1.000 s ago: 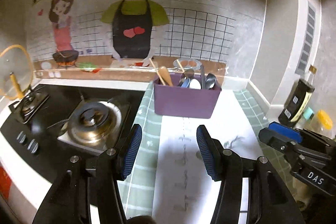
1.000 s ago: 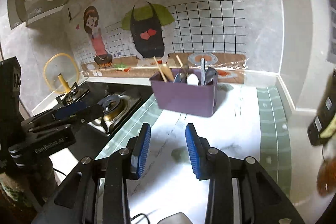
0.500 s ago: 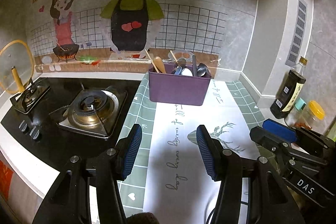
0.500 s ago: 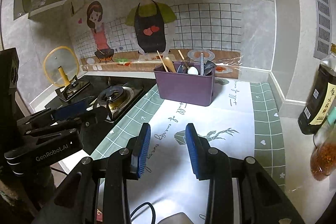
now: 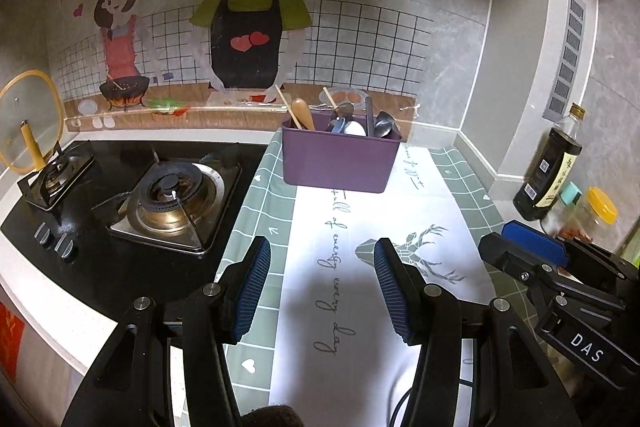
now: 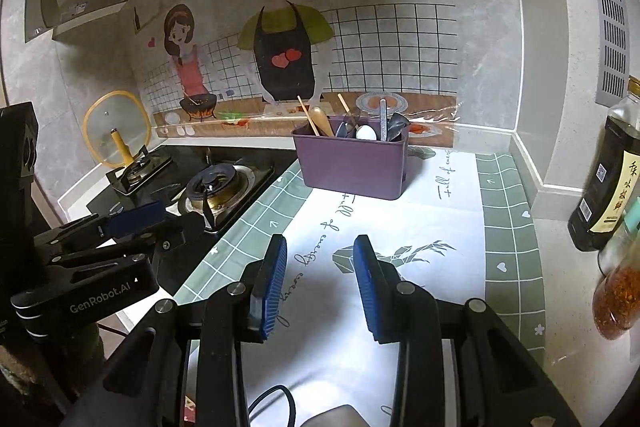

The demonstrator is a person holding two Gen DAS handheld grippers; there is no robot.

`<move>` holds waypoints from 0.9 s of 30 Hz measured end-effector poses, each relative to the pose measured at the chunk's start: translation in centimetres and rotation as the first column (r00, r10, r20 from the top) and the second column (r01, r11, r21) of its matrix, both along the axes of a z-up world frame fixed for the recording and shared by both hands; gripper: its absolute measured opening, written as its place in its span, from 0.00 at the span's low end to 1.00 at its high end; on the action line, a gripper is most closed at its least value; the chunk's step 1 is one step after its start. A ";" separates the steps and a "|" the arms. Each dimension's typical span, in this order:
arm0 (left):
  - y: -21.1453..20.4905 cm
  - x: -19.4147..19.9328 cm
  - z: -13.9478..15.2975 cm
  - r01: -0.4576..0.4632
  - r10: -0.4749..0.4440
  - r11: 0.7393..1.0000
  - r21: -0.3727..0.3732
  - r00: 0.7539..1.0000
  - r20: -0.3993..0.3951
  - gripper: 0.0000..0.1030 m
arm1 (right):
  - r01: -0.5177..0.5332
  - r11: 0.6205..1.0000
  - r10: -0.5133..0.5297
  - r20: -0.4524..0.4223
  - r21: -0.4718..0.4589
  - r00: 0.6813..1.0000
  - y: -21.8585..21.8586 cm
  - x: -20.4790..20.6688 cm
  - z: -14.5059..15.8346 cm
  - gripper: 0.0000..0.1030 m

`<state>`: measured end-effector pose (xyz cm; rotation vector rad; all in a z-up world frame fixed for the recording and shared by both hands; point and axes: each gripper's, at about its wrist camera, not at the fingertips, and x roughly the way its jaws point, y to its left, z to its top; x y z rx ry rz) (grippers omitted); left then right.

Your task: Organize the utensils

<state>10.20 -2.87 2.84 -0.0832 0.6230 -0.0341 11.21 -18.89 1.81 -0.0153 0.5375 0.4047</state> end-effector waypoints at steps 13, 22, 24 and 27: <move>-0.4 0.1 0.0 0.009 -0.009 1.000 0.006 1.000 -0.005 0.53 | 0.022 1.000 -0.022 0.008 0.006 1.000 -0.8 -0.4 0.1 0.32; -1.0 0.2 0.0 0.021 -0.020 1.000 0.019 1.000 -0.009 0.53 | 0.035 0.999 -0.035 0.013 0.008 0.999 -0.9 -0.4 0.2 0.32; -1.1 0.2 -0.1 0.024 -0.023 1.000 0.020 1.000 -0.011 0.53 | 0.040 0.999 -0.040 0.015 0.011 0.999 -1.0 -0.4 0.2 0.32; -1.1 0.3 -0.1 0.028 -0.028 0.999 0.018 1.000 -0.014 0.53 | 0.043 0.999 -0.043 0.013 0.008 0.999 -1.0 -0.3 0.2 0.32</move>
